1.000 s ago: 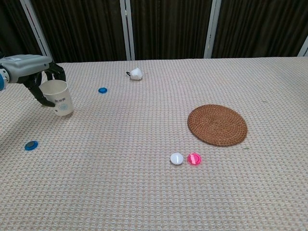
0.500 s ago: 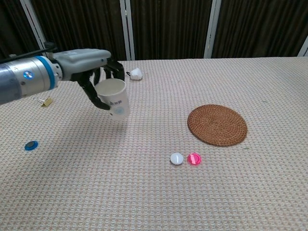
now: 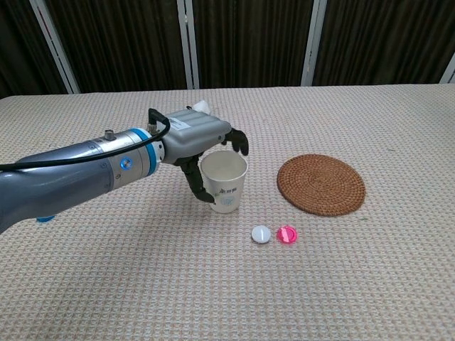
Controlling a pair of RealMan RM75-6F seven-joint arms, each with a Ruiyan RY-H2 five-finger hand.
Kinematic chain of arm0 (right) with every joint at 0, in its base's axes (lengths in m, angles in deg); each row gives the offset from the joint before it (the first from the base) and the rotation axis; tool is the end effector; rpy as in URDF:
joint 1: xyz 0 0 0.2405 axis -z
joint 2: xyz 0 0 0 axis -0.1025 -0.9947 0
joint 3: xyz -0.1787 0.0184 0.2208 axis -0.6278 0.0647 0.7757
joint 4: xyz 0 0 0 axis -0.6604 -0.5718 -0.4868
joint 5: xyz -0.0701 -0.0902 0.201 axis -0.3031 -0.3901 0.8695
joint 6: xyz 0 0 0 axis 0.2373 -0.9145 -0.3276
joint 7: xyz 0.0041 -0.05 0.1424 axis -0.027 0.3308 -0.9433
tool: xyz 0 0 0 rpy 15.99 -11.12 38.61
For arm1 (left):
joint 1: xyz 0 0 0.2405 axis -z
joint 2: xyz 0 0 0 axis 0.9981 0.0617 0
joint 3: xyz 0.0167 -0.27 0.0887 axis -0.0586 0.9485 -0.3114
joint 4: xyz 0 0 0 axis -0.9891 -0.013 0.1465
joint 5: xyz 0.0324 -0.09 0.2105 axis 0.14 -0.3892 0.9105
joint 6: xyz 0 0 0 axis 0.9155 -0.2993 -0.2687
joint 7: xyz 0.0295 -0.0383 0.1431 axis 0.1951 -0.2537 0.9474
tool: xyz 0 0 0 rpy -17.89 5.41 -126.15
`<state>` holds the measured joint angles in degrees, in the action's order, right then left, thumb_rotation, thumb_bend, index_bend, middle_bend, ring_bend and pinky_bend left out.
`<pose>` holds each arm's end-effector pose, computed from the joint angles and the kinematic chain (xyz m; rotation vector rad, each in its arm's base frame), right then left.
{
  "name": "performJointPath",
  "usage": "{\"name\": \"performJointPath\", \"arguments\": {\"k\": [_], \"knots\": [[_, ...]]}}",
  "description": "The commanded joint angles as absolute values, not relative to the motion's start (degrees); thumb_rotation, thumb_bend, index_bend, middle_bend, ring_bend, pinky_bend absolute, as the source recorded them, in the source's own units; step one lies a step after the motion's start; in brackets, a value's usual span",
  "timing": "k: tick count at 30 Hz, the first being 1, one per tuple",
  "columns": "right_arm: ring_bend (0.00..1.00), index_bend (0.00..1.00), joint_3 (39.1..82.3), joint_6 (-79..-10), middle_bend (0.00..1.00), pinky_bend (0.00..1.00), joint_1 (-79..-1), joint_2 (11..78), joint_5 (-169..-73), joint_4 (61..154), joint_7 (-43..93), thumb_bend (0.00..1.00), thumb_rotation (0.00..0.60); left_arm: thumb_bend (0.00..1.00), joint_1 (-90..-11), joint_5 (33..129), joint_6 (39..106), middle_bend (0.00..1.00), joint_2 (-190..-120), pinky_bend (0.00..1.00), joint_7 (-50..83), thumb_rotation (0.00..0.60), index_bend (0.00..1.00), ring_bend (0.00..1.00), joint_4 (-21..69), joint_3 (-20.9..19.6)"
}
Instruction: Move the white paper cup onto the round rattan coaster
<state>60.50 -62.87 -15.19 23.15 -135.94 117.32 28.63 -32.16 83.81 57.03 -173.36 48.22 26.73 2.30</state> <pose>-0.3672 -0.2496 0.2070 1.2801 -0.7020 0.8115 -0.0757 0.3784 -0.1197 -2.1483 -0.6319 -0.8843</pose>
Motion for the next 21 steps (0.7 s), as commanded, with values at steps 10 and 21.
{"name": "performJointPath", "arguments": {"k": [10, 21], "knots": [[0.00, 0.00, 60.03, -62.37, 0.00, 0.00, -15.16, 22.78, -136.61, 118.04, 27.89, 0.00, 0.600, 0.00, -39.91, 86.41, 70.02, 0.00, -162.00, 0.01, 46.19, 0.600, 0.00, 0.00, 40.58, 2.52], [0.00, 0.00, 57.92, -59.75, 0.00, 0.00, -16.66, 22.71, -140.32, 119.75, 28.36, 0.00, 0.600, 0.00, -59.26, 86.20, 94.79, 0.00, -148.49, 0.00, 42.49, 0.600, 0.00, 0.00, 49.99, -1.08]]}}
